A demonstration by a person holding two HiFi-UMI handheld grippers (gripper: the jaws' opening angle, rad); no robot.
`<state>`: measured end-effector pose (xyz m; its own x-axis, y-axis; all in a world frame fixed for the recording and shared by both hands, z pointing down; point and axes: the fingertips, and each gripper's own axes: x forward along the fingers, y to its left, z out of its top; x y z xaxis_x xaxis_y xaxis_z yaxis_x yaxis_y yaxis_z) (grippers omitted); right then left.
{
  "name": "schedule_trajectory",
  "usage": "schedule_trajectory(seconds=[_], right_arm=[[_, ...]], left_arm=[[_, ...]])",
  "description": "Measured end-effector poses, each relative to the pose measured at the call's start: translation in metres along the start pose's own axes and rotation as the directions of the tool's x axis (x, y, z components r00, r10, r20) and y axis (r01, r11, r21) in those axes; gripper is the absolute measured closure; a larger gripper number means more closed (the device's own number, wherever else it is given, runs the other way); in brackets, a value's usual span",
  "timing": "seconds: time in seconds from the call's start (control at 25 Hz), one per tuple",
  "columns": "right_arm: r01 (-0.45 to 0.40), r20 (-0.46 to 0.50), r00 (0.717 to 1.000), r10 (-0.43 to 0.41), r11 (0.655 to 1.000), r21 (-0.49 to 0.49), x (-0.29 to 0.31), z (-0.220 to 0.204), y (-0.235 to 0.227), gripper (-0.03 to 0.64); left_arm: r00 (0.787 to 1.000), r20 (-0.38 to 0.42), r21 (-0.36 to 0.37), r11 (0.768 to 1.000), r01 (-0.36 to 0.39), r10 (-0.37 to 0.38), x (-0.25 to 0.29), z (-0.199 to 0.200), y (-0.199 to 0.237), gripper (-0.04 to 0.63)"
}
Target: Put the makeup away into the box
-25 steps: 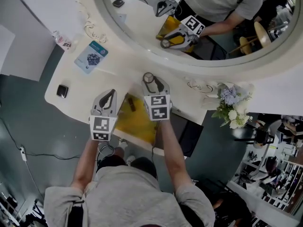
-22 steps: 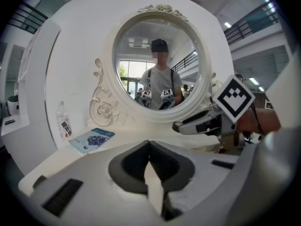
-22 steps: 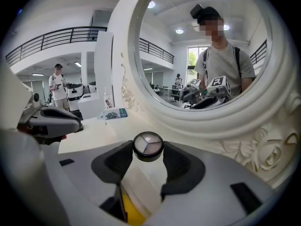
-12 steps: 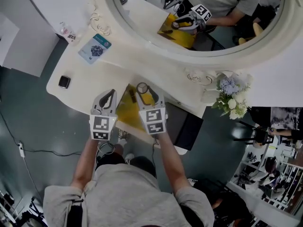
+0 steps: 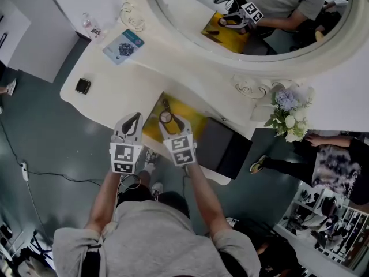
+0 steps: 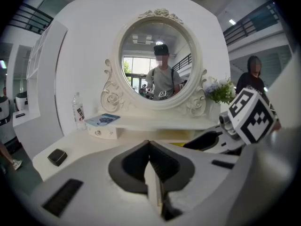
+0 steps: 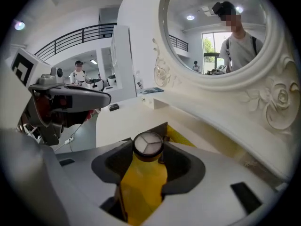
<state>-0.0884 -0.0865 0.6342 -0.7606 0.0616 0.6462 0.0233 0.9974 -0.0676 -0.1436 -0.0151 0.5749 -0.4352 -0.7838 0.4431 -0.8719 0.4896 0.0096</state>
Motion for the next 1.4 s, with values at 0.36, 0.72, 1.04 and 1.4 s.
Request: schedule_trajectory(seconds=[0.36,0.72,1.04,1.4], right_arm=[[-0.102,-0.095,0.990,0.106,0.994,0.041,0.027,-0.037,0.029,0.402],[-0.126,-0.156,0.978,0.138,0.988,0.088,0.037,-0.059,0.039,0.400],[-0.118,-0.111,0.985,0.130,0.987,0.112,0.022,-0.049,0.037,0.397],[0.024,0.105,0.994,-0.028,0.999,0.046,-0.045,0.009,0.016,0.397]], left_arm=[[0.998,-0.042,-0.020,0.999,-0.044,0.043,-0.019,-0.032,0.005,0.592],[0.997,-0.049,-0.025,0.998,-0.065,0.064,-0.031,-0.041,0.009,0.591],[0.998,-0.030,-0.017,0.998,-0.061,0.061,-0.041,-0.036,0.004,0.592],[0.998,0.057,0.032,0.999,-0.038,0.036,-0.062,0.004,-0.013,0.592]])
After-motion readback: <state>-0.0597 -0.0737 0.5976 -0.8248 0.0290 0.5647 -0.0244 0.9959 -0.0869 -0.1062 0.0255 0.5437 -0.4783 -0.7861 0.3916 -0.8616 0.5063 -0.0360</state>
